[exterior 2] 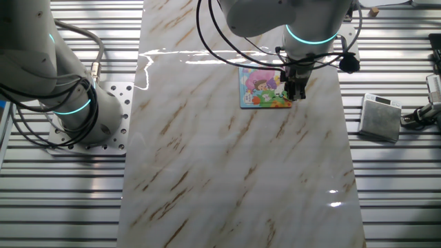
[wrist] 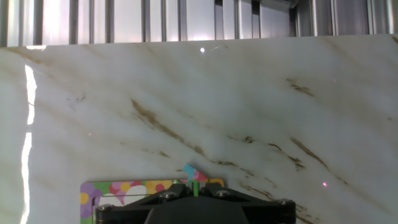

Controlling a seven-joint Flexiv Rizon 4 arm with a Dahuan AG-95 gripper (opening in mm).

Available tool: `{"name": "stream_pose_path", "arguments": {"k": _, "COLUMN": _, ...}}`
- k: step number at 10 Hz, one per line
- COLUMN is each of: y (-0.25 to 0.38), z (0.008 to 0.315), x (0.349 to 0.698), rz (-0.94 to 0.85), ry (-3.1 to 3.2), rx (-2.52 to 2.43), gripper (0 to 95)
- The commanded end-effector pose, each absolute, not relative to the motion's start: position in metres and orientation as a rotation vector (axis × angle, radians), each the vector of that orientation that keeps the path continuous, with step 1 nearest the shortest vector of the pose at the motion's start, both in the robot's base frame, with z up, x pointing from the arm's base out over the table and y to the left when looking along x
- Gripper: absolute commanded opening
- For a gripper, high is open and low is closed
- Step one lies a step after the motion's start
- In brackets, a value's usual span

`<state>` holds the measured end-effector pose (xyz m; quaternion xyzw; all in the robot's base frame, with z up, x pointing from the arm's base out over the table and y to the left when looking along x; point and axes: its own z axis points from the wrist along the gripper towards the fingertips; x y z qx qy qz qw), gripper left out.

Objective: Assemble one piece of a puzzle

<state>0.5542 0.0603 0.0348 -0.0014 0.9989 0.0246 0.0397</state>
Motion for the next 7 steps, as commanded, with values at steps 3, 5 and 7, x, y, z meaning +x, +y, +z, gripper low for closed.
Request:
{"name": "stream_pose_path", "arguments": {"k": 3, "y": 0.061, "z": 0.0346, "x": 0.5536, "rz": 0.083, "ry": 3.059, "rx": -0.01, "gripper": 0.0}}
{"name": "stream_pose_path", "arguments": {"k": 5, "y": 0.0631, "z": 0.0339, "x": 0.554, "rz": 0.085, "ry": 3.056, "rx": -0.008, "gripper": 0.0}}
{"name": "stream_pose_path", "arguments": {"k": 7, "y": 0.0642, "z": 0.0341, "x": 0.5565, "rz": 0.081, "ry": 3.056, "rx": -0.013, "gripper": 0.0}}
